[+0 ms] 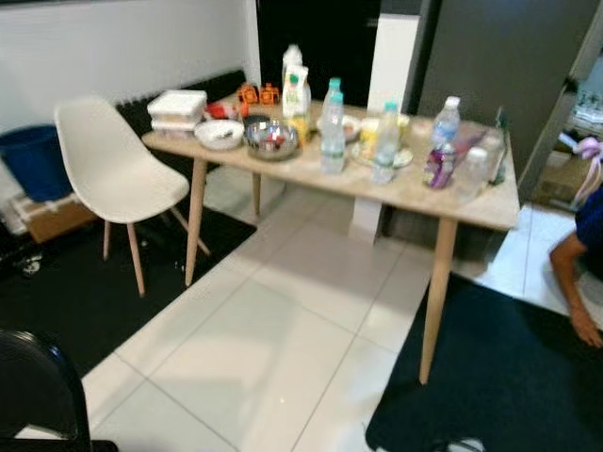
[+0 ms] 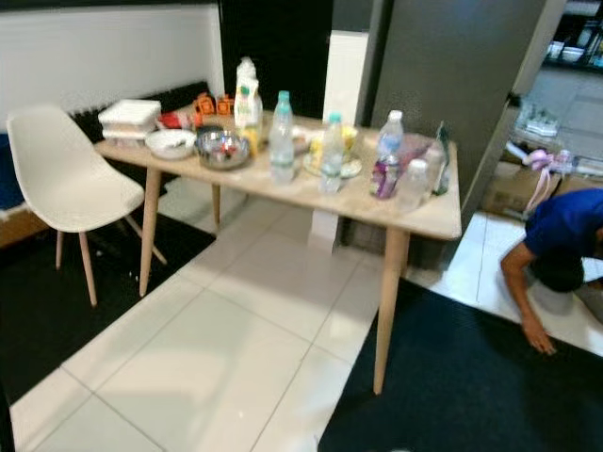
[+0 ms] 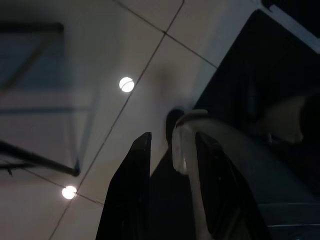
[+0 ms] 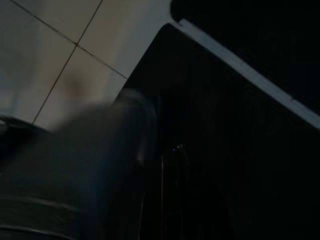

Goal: Restocking fridge

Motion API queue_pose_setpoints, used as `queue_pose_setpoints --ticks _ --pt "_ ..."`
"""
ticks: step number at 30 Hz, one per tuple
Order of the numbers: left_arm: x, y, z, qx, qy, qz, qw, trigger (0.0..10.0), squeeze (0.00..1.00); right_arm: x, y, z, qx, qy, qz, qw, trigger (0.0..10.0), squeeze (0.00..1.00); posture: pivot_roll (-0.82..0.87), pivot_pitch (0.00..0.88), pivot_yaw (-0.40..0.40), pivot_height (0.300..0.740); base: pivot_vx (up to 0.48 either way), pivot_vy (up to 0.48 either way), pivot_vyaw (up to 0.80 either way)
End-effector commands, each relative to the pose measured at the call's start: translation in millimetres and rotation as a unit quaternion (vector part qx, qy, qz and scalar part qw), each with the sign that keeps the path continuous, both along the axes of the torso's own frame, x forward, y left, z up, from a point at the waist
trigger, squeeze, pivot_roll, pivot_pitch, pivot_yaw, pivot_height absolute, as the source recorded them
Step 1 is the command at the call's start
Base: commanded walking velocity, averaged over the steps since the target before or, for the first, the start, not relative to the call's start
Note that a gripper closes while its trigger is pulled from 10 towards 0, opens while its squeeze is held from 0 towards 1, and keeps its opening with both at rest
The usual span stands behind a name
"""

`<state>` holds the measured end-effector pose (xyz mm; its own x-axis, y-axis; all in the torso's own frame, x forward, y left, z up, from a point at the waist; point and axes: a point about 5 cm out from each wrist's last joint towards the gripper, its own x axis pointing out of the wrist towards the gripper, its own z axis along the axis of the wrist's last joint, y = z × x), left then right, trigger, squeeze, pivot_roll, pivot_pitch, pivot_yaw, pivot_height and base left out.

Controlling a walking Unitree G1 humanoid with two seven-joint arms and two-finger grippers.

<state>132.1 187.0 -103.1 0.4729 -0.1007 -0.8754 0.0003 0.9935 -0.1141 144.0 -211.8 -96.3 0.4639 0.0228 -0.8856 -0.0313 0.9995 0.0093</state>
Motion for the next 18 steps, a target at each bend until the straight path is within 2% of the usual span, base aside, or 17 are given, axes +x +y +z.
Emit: queue_pose_setpoints --ticks 1,3,12,18 --pt "1.8 -2.7 0.2 -0.002 -0.001 -0.004 1.0 10.0 0.0 1.8 -6.8 1.9 -0.008 -0.004 -0.008 1.0 10.0 0.0 -0.06 0.0 0.019 0.74 0.266 0.0 0.0" --pt "1.8 -2.5 0.2 -0.002 -0.001 -0.004 1.0 10.0 0.0 1.5 -6.6 1.7 -0.008 -0.002 -0.009 1.0 10.0 0.0 -0.06 0.0 0.019 0.74 0.266 0.0 0.0" --pt "1.7 -2.0 0.3 -0.002 -0.001 -0.004 1.0 10.0 0.0 1.7 -5.4 1.6 -0.005 -0.002 -0.009 1.0 10.0 0.0 -0.06 0.0 0.02 0.74 0.263 0.0 -0.79" --pt "2.2 -2.3 0.4 -0.002 -0.002 -0.004 1.0 10.0 0.0 1.7 -5.7 1.7 -0.005 -0.004 -0.013 1.0 10.0 0.0 -0.06 0.0 0.02 0.74 0.262 0.0 -0.07"
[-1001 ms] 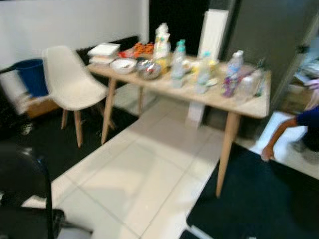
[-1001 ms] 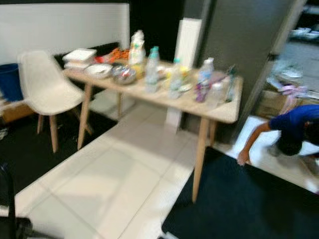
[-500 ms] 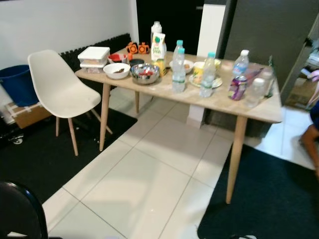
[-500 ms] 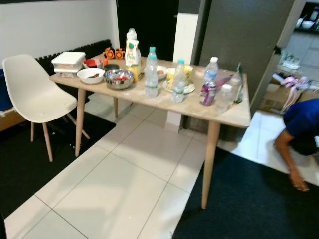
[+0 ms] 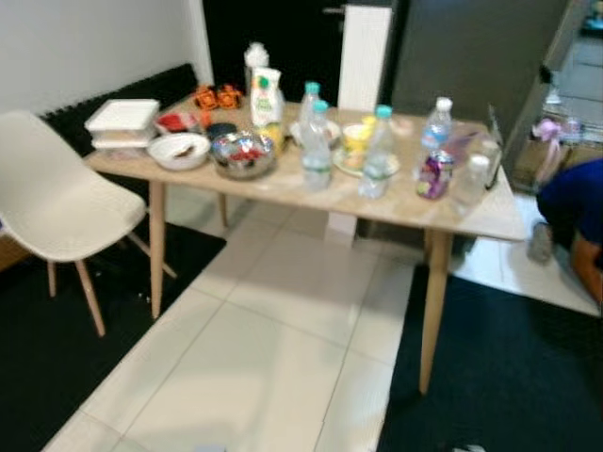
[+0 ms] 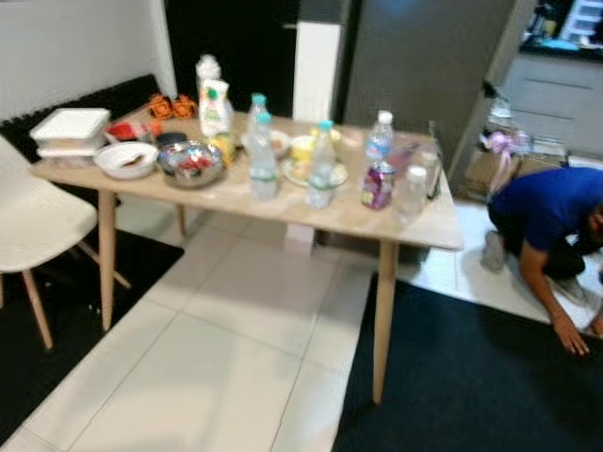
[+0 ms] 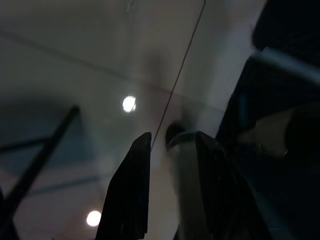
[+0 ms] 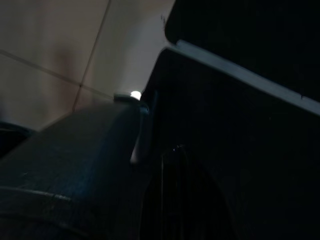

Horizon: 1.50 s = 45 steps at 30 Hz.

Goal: Restocking fridge

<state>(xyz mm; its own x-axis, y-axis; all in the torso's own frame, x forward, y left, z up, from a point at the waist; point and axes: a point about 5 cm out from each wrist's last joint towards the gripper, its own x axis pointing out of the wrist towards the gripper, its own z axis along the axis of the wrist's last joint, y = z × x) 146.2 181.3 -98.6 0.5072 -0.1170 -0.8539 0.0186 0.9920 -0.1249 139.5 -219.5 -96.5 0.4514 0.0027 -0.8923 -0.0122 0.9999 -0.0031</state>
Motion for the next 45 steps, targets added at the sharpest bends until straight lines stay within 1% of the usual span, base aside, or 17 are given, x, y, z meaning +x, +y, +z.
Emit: queue_pose_setpoints --ticks 1,10,13,16,34,36,40,45 --pt "-12.0 3.3 -4.1 0.003 0.019 0.003 1.0 10.0 0.0 6.1 1.8 1.9 0.001 -0.011 -0.003 1.0 10.0 0.0 -0.06 0.0 0.02 0.74 0.262 0.0 0.0" --pt "-13.3 3.1 -4.6 0.003 0.021 0.003 1.0 10.0 0.0 5.3 1.5 1.7 -0.001 -0.009 0.003 1.0 10.0 0.0 -0.06 0.0 0.019 0.74 0.26 0.0 0.0" --pt "-13.7 3.2 -4.6 0.003 0.021 0.003 1.0 10.0 0.0 5.1 1.5 1.5 0.002 -0.009 -0.012 1.0 10.0 0.0 -0.06 0.0 0.019 0.74 0.257 0.0 -0.79" --pt "-13.8 3.4 -4.6 0.004 0.021 0.003 1.0 10.0 0.0 6.2 1.3 1.9 0.002 -0.012 -0.014 1.0 10.0 0.0 -0.06 0.0 0.019 0.74 0.257 0.0 -0.78" --pt "-13.1 4.8 -4.3 0.007 0.021 0.0 1.0 10.0 0.0 7.1 -5.1 3.5 -0.019 -0.013 -0.007 1.0 10.0 0.0 -0.06 0.0 0.013 0.74 0.254 0.0 0.0" --pt "-12.7 4.9 -4.2 0.008 0.02 -0.001 1.0 10.0 0.0 7.4 -7.2 4.0 -0.026 -0.014 -0.009 1.0 10.0 0.0 -0.06 0.0 0.013 0.74 0.251 0.0 0.0" --pt "-12.7 4.8 -4.1 0.008 0.02 -0.003 1.0 10.0 0.0 8.3 -13.0 5.4 -0.025 -0.017 -0.046 0.999 10.0 0.0 -0.06 0.0 0.014 0.74 0.253 0.0 0.0" --pt "-12.5 4.9 -4.1 0.008 0.02 -0.002 1.0 10.0 0.0 8.0 -16.9 6.0 -0.031 -0.014 -0.053 0.998 10.0 0.0 -0.06 0.0 0.013 0.74 0.255 0.0 -0.15"
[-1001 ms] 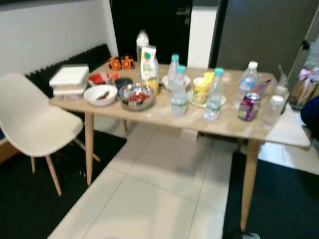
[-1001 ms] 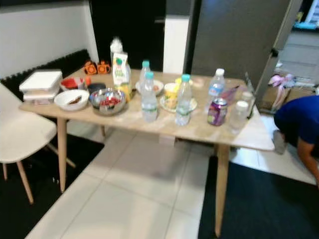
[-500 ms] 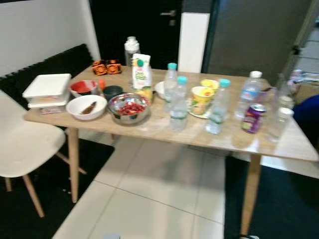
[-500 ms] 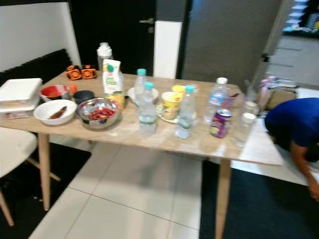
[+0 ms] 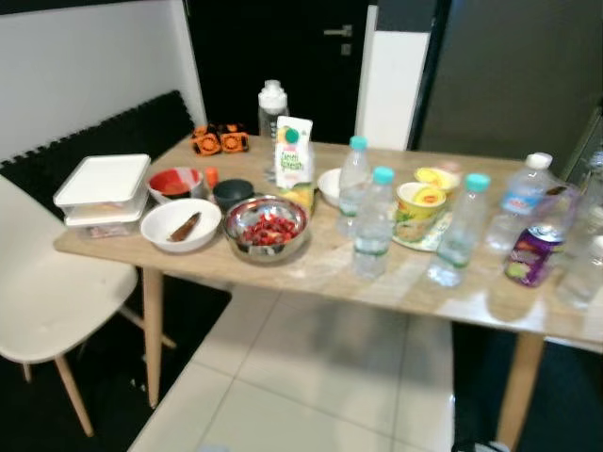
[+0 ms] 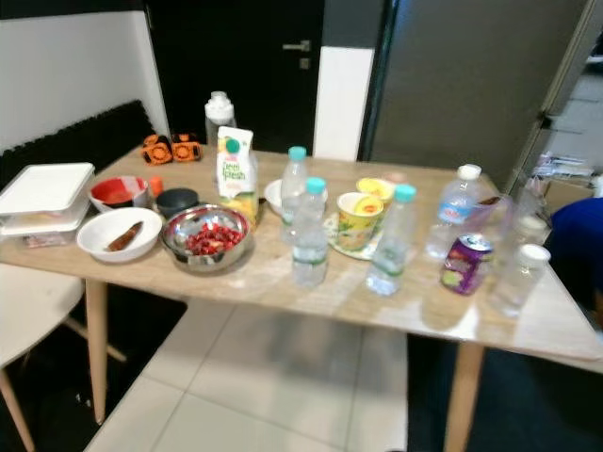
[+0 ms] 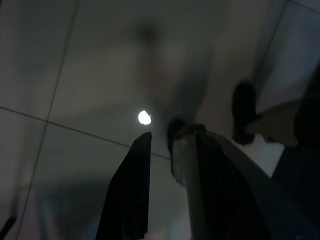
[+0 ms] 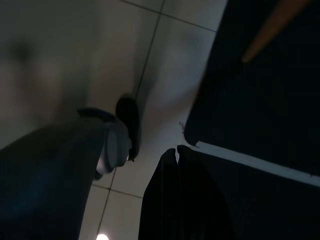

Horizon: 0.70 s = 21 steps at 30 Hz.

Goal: Restocking fridge

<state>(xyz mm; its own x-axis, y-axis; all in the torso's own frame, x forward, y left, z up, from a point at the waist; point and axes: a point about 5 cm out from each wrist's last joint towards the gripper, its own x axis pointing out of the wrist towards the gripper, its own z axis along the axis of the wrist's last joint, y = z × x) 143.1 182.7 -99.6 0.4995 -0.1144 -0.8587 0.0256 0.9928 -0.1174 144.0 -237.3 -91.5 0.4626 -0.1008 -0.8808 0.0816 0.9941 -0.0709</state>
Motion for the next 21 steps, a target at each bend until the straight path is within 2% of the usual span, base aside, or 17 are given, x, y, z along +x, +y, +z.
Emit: queue_pose_setpoints --ticks 1,6,14,16,17,18,19,21 --pt "-9.4 3.4 -3.2 0.004 0.016 0.003 1.0 10.0 0.0 3.2 0.2 1.1 0.002 -0.005 -0.007 1.0 10.0 0.0 -0.06 0.0 0.013 0.74 0.0 0.0 -0.73" --pt "-10.3 3.3 -3.6 0.003 0.016 0.017 1.0 10.0 0.0 2.1 -1.6 1.1 -0.005 -0.006 -0.014 1.0 10.0 0.0 -0.06 0.0 0.012 0.74 0.0 0.0 -0.65" --pt "-9.4 4.1 -3.2 0.006 0.014 0.019 1.0 10.0 0.0 -0.4 -15.2 3.5 -0.023 -0.009 -0.069 0.997 10.0 0.0 -0.06 0.0 0.014 0.74 0.0 0.0 0.0" --pt "-9.1 5.3 -3.0 0.008 0.013 0.021 1.0 10.0 0.0 -1.4 -28.8 7.5 -0.036 -0.021 -0.107 0.993 10.0 0.0 -0.06 0.0 0.016 0.74 0.0 0.0 0.0" --pt "-9.1 5.3 -3.0 0.008 0.013 0.021 1.0 10.0 0.0 -1.4 -28.8 7.5 -0.036 -0.021 -0.107 0.993 10.0 0.0 -0.06 0.0 0.016 0.74 0.0 0.0 0.0" --pt "-9.1 5.5 -2.9 0.008 0.013 0.021 1.0 10.0 0.0 -0.1 -31.4 9.1 -0.033 -0.032 -0.113 0.992 10.0 1.0 -0.06 0.0 0.016 0.74 0.0 0.0 0.0" --pt "-9.1 5.7 -2.9 0.009 0.013 0.021 1.0 10.0 0.0 1.0 -38.0 12.1 -0.036 -0.043 -0.128 0.99 10.0 1.0 -0.06 0.0 0.016 0.74 0.0 0.0 0.0" --pt "-9.2 5.6 -3.0 0.009 0.013 0.021 1.0 10.0 0.0 1.4 -41.0 13.3 -0.037 -0.047 -0.136 0.989 10.0 1.0 -0.06 0.0 0.016 0.74 0.0 0.0 0.0"
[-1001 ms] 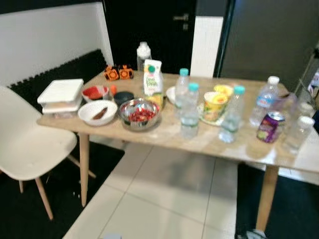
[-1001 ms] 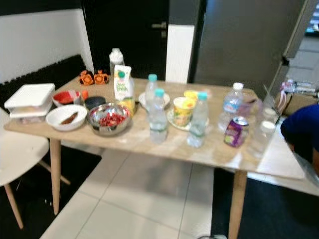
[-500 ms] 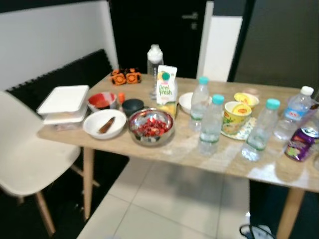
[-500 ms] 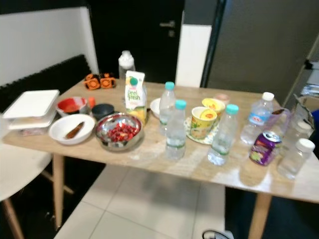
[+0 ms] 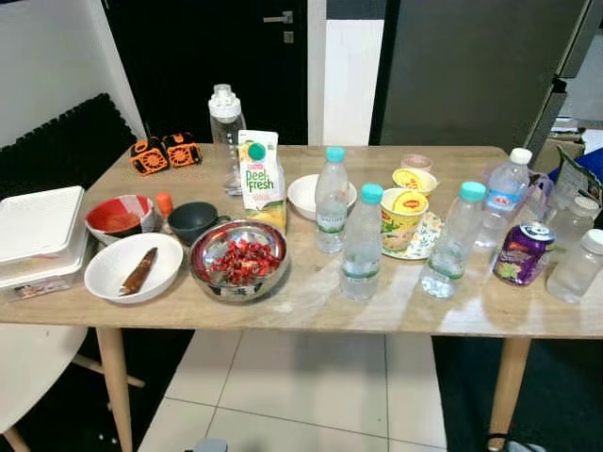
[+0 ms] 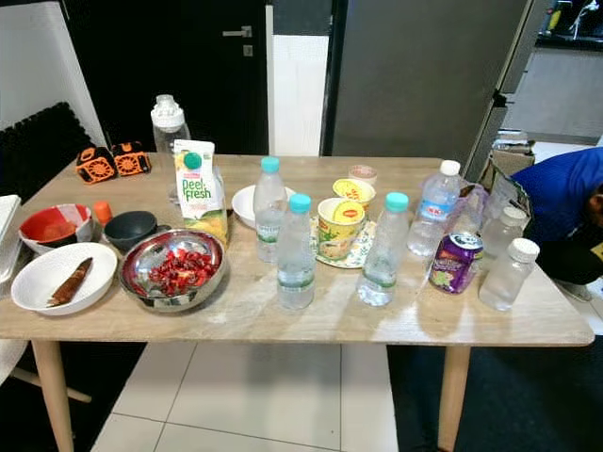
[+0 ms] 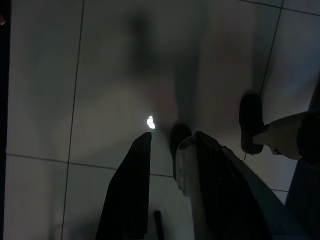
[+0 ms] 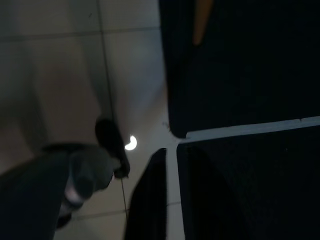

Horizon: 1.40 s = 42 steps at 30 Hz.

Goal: Restocking fridge

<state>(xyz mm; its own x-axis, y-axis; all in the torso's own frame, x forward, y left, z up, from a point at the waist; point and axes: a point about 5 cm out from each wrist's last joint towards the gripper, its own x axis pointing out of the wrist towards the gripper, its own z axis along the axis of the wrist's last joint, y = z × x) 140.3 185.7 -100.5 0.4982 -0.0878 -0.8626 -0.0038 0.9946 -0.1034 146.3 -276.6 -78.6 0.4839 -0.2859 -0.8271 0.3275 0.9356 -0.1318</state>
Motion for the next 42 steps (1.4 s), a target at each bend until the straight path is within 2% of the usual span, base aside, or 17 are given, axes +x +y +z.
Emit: queue_pose_setpoints --ticks 1,7,12,15,20,21,22,23,28,29,30,33,34,35,38,41,42 --pt "-6.5 2.4 -2.2 0.001 0.011 0.007 1.0 10.0 0.0 -0.4 -5.0 1.9 -0.001 -0.012 -0.022 1.0 10.0 1.0 -0.06 0.0 0.016 0.74 0.0 0.0 0.0" --pt "-7.3 0.5 -2.6 -0.002 0.012 0.007 1.0 10.0 0.0 5.4 -22.0 11.4 -0.026 -0.031 -0.05 0.998 10.0 1.0 -0.07 0.0 0.013 0.74 0.0 0.0 0.0" --pt "-7.7 -0.1 -2.8 -0.003 0.011 0.008 1.0 10.0 0.0 4.2 -52.1 25.7 -0.077 -0.046 -0.124 0.988 10.0 1.0 -0.07 0.0 0.012 0.74 0.0 0.0 0.0" --pt "-7.8 -0.2 -2.8 -0.003 0.011 0.008 1.0 10.0 0.0 3.1 -57.8 28.5 -0.087 -0.048 -0.138 0.986 10.0 1.0 -0.07 0.0 0.012 0.74 0.0 0.0 0.0" --pt "-7.8 -0.3 -2.8 -0.004 0.01 0.012 1.0 10.0 0.0 -13.8 -104.4 53.2 -0.196 -0.025 -0.211 0.957 10.0 1.0 -0.06 0.0 0.005 0.74 0.0 0.0 0.0" --pt "-7.8 -0.3 -2.8 -0.004 0.01 0.011 1.0 10.0 0.0 -18.3 -120.3 64.7 -0.229 -0.024 -0.238 0.944 10.0 0.57 -0.07 0.0 0.005 0.74 0.0 0.0 0.0" --pt "-7.8 -0.3 -2.8 -0.004 0.01 0.011 1.0 10.0 0.0 -18.3 -120.3 64.7 -0.229 -0.024 -0.238 0.944 10.0 0.57 -0.07 0.0 0.005 0.74 0.0 0.0 0.0" --pt "-7.9 -0.7 -2.9 -0.004 0.01 0.01 1.0 10.0 0.0 -16.1 -134.9 79.3 -0.257 -0.039 -0.256 0.931 10.0 0.0 -0.07 0.0 0.004 0.74 0.0 0.0 0.0" --pt "-7.9 -0.7 -2.9 -0.004 0.011 0.01 1.0 10.0 0.0 -9.7 -147.7 96.0 -0.291 -0.054 -0.263 0.918 10.0 0.0 -0.07 0.0 0.002 0.74 0.0 0.0 0.0" --pt "-7.7 -0.7 -2.8 -0.004 0.01 0.01 1.0 10.0 0.0 -3.9 -156.9 110.0 -0.317 -0.068 -0.272 0.906 10.0 0.0 -0.06 0.0 -0.001 0.74 0.0 0.0 0.0" --pt "-7.7 -0.7 -2.8 -0.004 0.01 0.01 1.0 10.0 0.0 -3.9 -156.9 110.0 -0.317 -0.068 -0.272 0.906 10.0 0.0 -0.06 0.0 -0.001 0.74 0.0 0.0 0.0" --pt "-7.1 -0.3 -2.6 -0.003 0.01 0.011 1.0 10.0 0.0 16.3 -180.7 157.7 -0.384 -0.126 -0.299 0.864 10.0 0.0 -0.06 0.0 -0.002 0.74 0.0 0.0 0.0" --pt "-7.1 -0.3 -2.6 -0.003 0.01 0.011 1.0 10.0 0.0 16.3 -180.7 157.7 -0.384 -0.126 -0.299 0.864 10.0 0.0 -0.06 0.0 -0.002 0.74 0.0 0.0 0.0" --pt "-6.9 0.0 -2.5 -0.003 0.009 0.011 1.0 10.0 0.0 29.7 -189.9 186.3 -0.412 -0.168 -0.303 0.843 10.0 0.0 -0.06 0.0 -0.003 0.74 0.0 0.0 0.0" --pt "-6.9 0.1 -2.5 -0.003 0.009 0.011 1.0 10.0 0.0 34.7 -192.8 197.4 -0.419 -0.187 -0.305 0.835 10.0 0.0 -0.06 0.0 -0.003 0.74 0.0 0.0 0.0" --pt "-8.3 0.0 -3.0 -0.003 0.011 0.01 1.0 10.0 0.0 56.9 -198.5 244.4 -0.456 -0.259 -0.296 0.799 10.0 0.0 -0.06 0.0 0.001 0.74 0.0 0.0 0.0" --pt "-8.3 0.0 -3.0 -0.003 0.011 0.01 1.0 10.0 0.0 56.9 -198.5 244.4 -0.456 -0.259 -0.296 0.799 10.0 0.0 -0.06 0.0 0.001 0.74 0.0 0.0 0.0"
